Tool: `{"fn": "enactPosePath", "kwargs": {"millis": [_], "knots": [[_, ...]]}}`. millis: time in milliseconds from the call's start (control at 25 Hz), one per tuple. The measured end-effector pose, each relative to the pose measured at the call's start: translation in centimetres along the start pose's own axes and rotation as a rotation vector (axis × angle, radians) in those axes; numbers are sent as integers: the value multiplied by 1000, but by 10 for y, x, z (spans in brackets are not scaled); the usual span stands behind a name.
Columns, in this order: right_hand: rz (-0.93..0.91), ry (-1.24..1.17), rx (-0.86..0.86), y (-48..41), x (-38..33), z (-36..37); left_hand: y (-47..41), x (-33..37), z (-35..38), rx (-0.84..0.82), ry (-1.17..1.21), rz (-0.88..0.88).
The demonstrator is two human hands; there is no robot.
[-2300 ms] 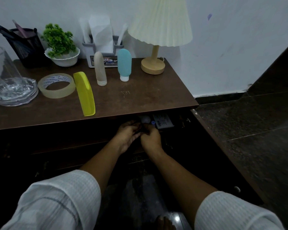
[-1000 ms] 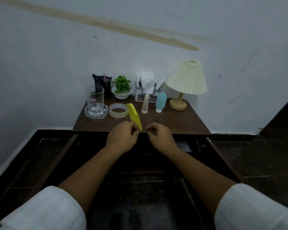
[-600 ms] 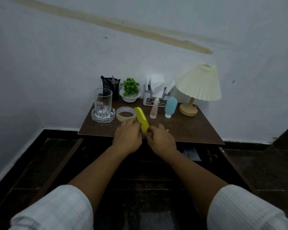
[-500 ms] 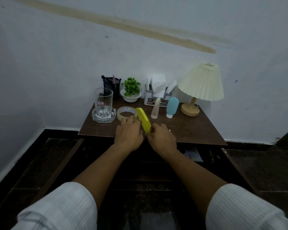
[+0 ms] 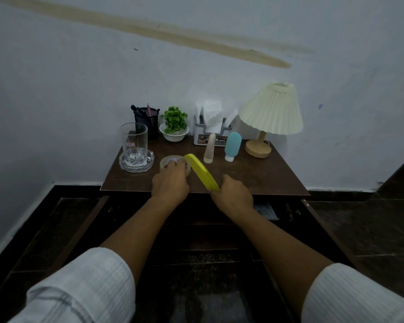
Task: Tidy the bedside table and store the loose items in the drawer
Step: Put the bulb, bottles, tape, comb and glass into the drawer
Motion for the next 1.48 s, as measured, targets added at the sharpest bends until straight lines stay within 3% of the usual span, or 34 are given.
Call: {"fn": "enactPosePath", "kwargs": {"millis": [160,320,560,720,920,1120,1480], "knots": [[201,-654,-174,20,20,28,17,-2,-1,-17,-26,-18],[221,-928,-371,56,31,46,43,4,-10,-1,11,85],[193,-758,-696,108,89,85,93,11,12,-215,41,251],[174,-601,-777,128,116,102,121,14,46,-352,25,366],[181,-506,-839,133,124,116,119,1,71,-427,12,322],[215,-553,-805,118,122,124,102,-20,89,-418,-33,206],[322,-828,-657,52,82,146,50,-52,110,-256,-35,-20]]}}
Point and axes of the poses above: each hand's wrist, its own y-axis away from the middle knuckle, its own z-axis out of the palm, x = y × z, the point moved 10 cm from there along -y, towards the middle knuckle, and after that the axes turned 8 degrees about y, right-handed, at the moved point
